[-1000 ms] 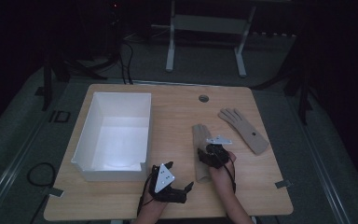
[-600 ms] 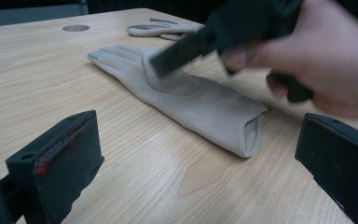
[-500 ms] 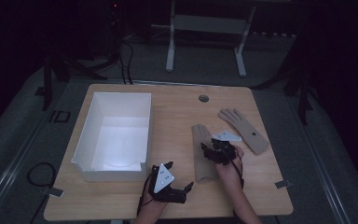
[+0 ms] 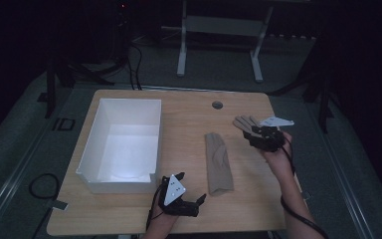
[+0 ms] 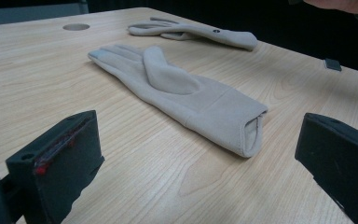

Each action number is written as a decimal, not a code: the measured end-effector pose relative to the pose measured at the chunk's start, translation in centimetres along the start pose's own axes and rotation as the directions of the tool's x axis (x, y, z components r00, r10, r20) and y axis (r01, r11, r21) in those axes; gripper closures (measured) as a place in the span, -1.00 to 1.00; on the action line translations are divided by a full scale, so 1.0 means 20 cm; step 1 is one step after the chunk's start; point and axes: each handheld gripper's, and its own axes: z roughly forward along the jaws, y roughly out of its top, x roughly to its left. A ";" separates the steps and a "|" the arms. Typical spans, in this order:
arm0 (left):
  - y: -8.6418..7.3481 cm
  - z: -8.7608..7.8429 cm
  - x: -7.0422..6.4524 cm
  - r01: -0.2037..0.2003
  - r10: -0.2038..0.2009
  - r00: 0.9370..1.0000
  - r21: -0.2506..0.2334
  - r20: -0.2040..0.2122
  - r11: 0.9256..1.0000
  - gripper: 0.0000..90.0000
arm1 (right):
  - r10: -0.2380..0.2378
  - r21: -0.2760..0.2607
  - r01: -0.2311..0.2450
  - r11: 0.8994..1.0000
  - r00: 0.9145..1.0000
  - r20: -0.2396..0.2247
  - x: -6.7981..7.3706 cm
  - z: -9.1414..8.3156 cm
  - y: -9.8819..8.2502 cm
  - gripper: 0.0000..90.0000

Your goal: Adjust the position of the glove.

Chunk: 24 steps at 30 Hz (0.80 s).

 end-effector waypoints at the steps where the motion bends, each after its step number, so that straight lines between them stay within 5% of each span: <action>1: 0.00 0.00 0.00 0.002 -0.002 1.000 -0.001 0.000 1.000 -0.99 | -0.012 0.006 0.012 1.000 1.000 -0.002 -0.04 0.00 -0.01 0.20; 5: 0.00 0.00 0.00 0.008 -0.008 1.000 -0.003 -0.005 1.000 -0.99 | -0.021 0.056 0.020 0.998 0.999 0.034 -0.18 0.00 -0.08 0.26; 11: 0.00 0.00 0.01 0.019 -0.019 1.000 -0.002 -0.010 1.000 -0.99 | 0.048 0.087 -0.052 0.995 0.998 0.044 -0.35 0.06 -0.17 0.25; 24: 0.00 0.00 0.01 0.023 -0.023 1.000 0.001 -0.007 1.000 -0.99 | 0.095 0.150 -0.100 0.983 0.995 0.042 -0.45 0.28 -0.27 0.27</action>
